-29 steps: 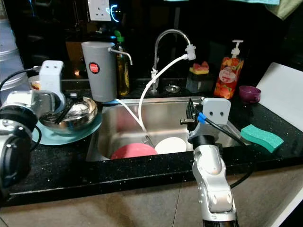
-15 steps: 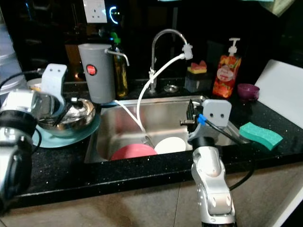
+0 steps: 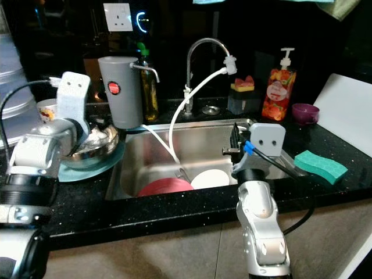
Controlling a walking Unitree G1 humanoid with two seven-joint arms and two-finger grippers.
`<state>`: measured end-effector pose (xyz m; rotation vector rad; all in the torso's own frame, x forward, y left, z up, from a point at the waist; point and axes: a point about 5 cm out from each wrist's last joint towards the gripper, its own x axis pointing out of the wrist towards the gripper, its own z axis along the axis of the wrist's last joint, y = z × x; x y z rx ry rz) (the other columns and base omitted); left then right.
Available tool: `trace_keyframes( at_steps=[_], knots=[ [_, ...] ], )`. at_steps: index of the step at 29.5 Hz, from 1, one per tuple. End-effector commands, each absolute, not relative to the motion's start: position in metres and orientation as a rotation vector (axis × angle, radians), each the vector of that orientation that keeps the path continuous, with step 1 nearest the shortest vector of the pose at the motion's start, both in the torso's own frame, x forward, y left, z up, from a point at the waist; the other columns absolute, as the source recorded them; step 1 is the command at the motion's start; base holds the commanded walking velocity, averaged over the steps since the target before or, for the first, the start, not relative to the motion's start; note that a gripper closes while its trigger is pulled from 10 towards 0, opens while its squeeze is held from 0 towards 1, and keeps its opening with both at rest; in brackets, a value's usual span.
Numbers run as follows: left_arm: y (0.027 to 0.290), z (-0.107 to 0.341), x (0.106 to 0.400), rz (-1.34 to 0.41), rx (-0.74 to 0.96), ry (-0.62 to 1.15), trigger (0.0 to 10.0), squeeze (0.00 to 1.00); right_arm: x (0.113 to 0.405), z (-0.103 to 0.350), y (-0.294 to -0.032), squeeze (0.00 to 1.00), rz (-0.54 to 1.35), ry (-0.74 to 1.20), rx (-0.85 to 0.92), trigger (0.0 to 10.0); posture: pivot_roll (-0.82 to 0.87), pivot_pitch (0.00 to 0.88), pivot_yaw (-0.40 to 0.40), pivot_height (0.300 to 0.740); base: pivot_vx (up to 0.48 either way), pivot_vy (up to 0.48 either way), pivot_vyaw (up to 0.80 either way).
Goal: Kitchen organization
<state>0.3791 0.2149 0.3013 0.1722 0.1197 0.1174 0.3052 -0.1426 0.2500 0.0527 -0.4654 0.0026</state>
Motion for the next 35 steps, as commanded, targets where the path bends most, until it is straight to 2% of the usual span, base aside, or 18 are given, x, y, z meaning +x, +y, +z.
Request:
trace_keyframes(
  at_steps=[1,12,20,22,23,28,29,30,31,35],
  knots=[
    [0.22,0.294,0.377,0.135,0.143,0.175,10.0,0.0,0.306,0.251,-0.142,0.0,0.005,-0.467,0.038,10.0,0.15,0.0,-0.011,0.74,0.0,0.0,0.0],
    [0.247,0.278,0.387,0.202,0.014,0.295,10.0,0.0,0.307,0.25,-0.14,0.0,0.018,-0.464,0.039,10.0,0.15,0.0,-0.016,0.74,0.0,0.0,0.0],
    [0.248,0.278,0.391,0.178,-0.034,0.317,10.0,0.0,0.307,0.251,-0.141,0.0,0.012,-0.468,0.037,10.0,0.14,0.0,-0.011,0.74,0.0,0.0,0.0],
    [0.247,0.275,0.393,0.165,-0.056,0.332,6.2,0.0,0.306,0.251,-0.142,0.0,0.01,-0.468,0.037,10.0,0.14,0.0,-0.011,0.74,0.0,0.0,0.0],
    [0.246,0.273,0.393,0.161,-0.071,0.341,3.7,0.0,0.306,0.252,-0.142,0.0,0.009,-0.469,0.037,10.0,0.14,0.0,-0.01,0.74,0.0,0.0,0.0],
    [0.246,0.266,0.396,0.149,-0.13,0.37,3.5,0.0,0.306,0.252,-0.142,0.0,0.007,-0.47,0.037,10.0,0.14,0.0,-0.011,0.74,0.0,0.0,0.0],
    [0.246,0.264,0.397,0.147,-0.143,0.377,1.6,0.0,0.306,0.252,-0.142,0.0,0.007,-0.47,0.037,10.0,0.14,0.0,-0.013,0.74,0.0,0.0,0.0],
    [0.246,0.264,0.397,0.147,-0.143,0.377,1.6,0.0,0.306,0.252,-0.142,0.0,0.007,-0.47,0.037,10.0,0.14,0.0,-0.013,0.74,0.0,0.0,0.0],
    [0.246,0.262,0.397,0.147,-0.149,0.38,0.0,0.0,0.306,0.252,-0.142,0.0,0.007,-0.471,0.036,10.0,0.14,0.0,-0.013,0.74,0.0,0.0,0.0],
    [0.247,0.262,0.398,0.155,-0.152,0.378,0.0,0.0,0.307,0.253,-0.142,0.0,0.008,-0.473,0.036,10.0,0.14,0.0,-0.014,0.74,0.0,0.0,0.0]
  ],
)
